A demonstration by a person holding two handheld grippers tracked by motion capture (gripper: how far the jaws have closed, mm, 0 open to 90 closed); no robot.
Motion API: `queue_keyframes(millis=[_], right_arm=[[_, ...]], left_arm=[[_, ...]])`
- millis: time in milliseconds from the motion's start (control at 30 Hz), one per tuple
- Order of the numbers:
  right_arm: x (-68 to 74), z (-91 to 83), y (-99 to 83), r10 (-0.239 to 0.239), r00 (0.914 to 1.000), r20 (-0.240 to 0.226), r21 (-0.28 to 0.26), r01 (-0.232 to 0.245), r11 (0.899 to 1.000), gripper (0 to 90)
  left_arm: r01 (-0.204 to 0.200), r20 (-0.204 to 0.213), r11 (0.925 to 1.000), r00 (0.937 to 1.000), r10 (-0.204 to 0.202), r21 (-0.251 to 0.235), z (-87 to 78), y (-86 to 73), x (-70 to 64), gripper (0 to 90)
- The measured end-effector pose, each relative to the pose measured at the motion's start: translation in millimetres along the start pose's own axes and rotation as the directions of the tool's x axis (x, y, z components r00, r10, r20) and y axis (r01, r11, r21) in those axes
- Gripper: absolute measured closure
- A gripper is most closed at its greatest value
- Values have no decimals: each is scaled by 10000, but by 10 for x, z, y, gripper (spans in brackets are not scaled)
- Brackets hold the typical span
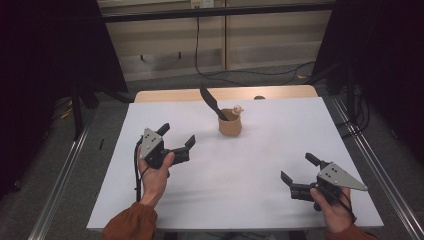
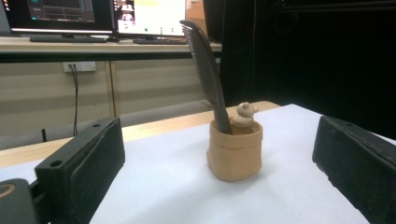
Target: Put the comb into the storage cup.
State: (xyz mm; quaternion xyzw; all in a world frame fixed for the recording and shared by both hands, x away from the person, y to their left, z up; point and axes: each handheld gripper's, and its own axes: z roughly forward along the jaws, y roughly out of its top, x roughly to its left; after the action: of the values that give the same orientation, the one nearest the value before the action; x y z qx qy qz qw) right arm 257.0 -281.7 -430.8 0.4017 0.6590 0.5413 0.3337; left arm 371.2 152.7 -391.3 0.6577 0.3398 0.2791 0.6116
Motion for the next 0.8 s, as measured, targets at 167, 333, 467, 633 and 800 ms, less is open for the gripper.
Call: queue_keyframes(millis=[167, 333, 467, 633, 800], right_arm=[[-7, -10, 4, 69, 9999, 102, -66, -69, 10000, 0], [-10, -14, 4, 61, 9999, 156, -74, -60, 10000, 0], [-22, -24, 5, 74, 9997, 220, -103, -72, 9999, 0], [-43, -35, 15, 109, 9993, 360, -129, -104, 9999, 0], [-72, -60, 25, 140, 9987, 495, -200, -130, 9997, 0]], left_arm=[[-106, -65, 9999, 9999, 107, 63, -125, -73, 14, 23], [-403, -319, 9991, 9987, 407, 122, -230, -110, 24, 23], [-122, -667, 9988, 9977, 153, 469, -320, -145, 49, 24], [-133, -912, 9976, 9956, 194, 674, -410, -201, 84, 25], [-133, -1195, 9977, 9926, 213, 671, -540, -235, 97, 25]])
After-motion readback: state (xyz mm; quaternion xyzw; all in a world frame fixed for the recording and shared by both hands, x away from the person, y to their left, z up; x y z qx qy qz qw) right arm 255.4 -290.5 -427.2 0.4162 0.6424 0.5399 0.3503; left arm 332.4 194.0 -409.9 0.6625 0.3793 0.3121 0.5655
